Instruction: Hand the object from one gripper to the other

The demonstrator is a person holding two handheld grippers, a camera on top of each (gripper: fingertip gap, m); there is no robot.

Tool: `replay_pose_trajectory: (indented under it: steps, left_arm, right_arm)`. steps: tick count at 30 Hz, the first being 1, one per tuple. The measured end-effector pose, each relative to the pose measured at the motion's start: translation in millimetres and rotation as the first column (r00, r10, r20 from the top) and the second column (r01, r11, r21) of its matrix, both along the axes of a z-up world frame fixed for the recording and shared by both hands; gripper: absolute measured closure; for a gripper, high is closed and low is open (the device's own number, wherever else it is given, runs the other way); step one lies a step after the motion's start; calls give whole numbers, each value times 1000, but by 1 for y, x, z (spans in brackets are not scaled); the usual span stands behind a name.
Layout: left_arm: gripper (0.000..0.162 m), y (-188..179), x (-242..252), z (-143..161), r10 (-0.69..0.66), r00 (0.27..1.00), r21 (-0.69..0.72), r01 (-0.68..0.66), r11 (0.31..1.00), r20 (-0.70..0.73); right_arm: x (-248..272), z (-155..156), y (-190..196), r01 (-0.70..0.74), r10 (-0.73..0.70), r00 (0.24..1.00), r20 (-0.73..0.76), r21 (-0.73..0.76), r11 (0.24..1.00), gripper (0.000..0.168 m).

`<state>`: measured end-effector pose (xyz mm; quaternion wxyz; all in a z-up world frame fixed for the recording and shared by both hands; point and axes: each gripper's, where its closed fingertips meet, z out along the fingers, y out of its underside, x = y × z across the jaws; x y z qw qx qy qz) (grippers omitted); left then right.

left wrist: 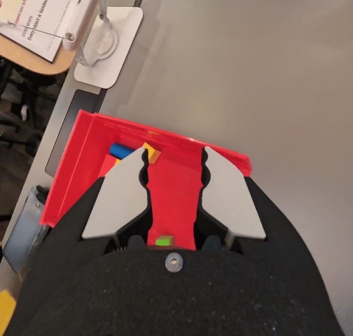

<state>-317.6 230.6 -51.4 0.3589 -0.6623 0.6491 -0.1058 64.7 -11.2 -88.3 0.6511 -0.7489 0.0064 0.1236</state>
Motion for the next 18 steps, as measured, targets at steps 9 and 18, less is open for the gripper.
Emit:
replay_pose_trajectory:
  steps: [9,18]
  left_arm:
    - [106,80,-6,-82,-178,929,-107,150,983,-324]
    - [110,97,3,-128,-311,849,-182,256,949,-428]
  right_arm:
    - [4,3,14,-9,9,1000,-13,17,1000,110]
    - [-3,-11,31,-30,29,999,-14,-34,999,110]
